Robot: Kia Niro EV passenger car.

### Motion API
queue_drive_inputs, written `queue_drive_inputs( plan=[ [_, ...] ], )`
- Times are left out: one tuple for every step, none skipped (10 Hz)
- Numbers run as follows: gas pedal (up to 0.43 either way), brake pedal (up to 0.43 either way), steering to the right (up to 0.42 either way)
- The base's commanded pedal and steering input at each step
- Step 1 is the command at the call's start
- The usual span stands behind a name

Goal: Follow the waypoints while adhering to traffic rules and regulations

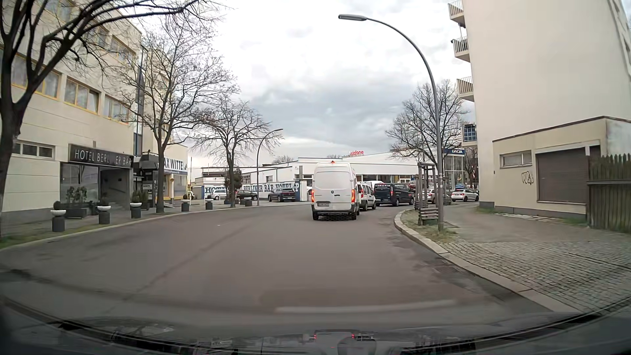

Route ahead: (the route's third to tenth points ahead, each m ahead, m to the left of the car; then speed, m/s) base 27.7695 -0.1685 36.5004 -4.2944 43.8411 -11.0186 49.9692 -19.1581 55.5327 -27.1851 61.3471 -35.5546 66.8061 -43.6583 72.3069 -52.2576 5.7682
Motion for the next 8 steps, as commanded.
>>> queue_drive_inputs(
  plan=[
    [0.0,0.012,0.003],
    [0.0,0.024,0.005],
    [0.0,0.03,0.005],
    [0.0,0.037,0.005],
    [0.0,0.055,0.005],
    [0.0,0.061,0.005],
    [0.0,0.067,0.005],
    [0.0,0.067,0.006]
  ],
)
